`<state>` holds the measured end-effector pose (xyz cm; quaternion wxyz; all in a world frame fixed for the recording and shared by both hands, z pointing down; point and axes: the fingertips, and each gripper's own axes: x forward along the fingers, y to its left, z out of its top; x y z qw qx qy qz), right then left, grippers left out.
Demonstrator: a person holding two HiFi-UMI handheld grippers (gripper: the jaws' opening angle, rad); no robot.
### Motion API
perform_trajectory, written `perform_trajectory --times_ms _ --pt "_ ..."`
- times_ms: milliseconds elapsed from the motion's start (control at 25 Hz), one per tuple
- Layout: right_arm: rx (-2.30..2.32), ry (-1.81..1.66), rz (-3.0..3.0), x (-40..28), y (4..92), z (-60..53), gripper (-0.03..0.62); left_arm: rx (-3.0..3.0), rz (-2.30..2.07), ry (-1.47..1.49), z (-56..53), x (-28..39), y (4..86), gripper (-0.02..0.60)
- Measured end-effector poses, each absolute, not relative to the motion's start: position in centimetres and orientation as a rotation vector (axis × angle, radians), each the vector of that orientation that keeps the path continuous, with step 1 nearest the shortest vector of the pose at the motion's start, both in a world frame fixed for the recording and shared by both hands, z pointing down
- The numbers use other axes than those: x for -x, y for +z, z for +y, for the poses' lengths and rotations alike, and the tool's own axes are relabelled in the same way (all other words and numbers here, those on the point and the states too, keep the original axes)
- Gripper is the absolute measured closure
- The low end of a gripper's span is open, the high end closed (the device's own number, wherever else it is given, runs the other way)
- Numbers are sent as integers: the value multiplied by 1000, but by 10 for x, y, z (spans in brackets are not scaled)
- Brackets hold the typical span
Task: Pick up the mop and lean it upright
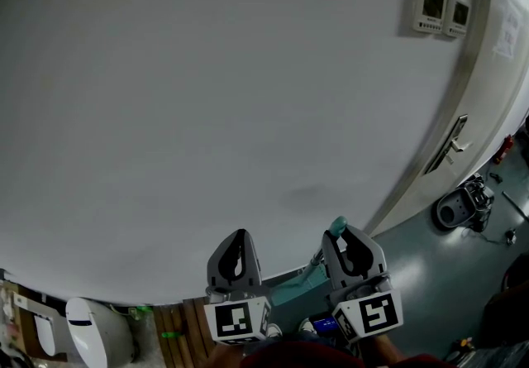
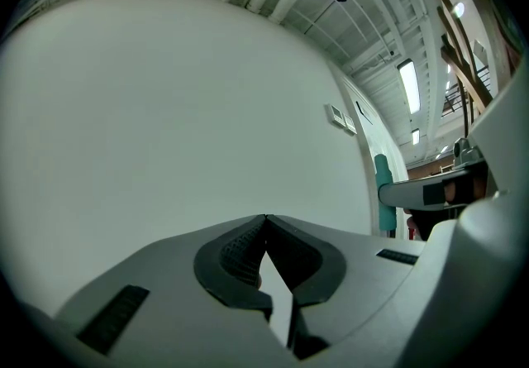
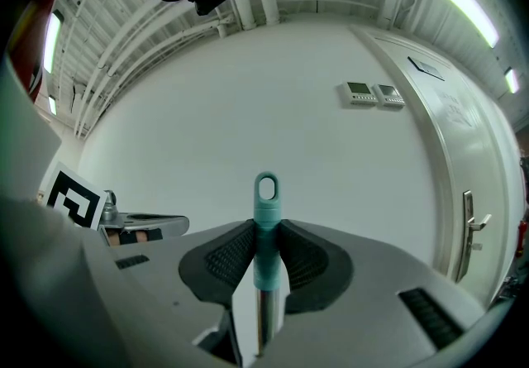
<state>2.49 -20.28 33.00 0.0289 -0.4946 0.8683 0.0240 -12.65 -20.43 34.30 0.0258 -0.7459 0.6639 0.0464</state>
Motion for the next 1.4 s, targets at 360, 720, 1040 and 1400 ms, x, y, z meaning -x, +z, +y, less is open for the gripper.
perform_trajectory --times_ms 360,720,1040,1400 --pt "1533 55 2705 -20 357 -206 490 2280 2071 127 -205 134 352 568" --pt "1575 -16 2720 -14 394 -214 490 2269 2090 131 -208 138 353 568" --pt "1637 -97 2785 -5 451 -222 490 2263 2084 148 -210 137 351 568" --pt "1735 -254 2860 -1 526 -231 488 2265 2094 143 -213 139 354 568"
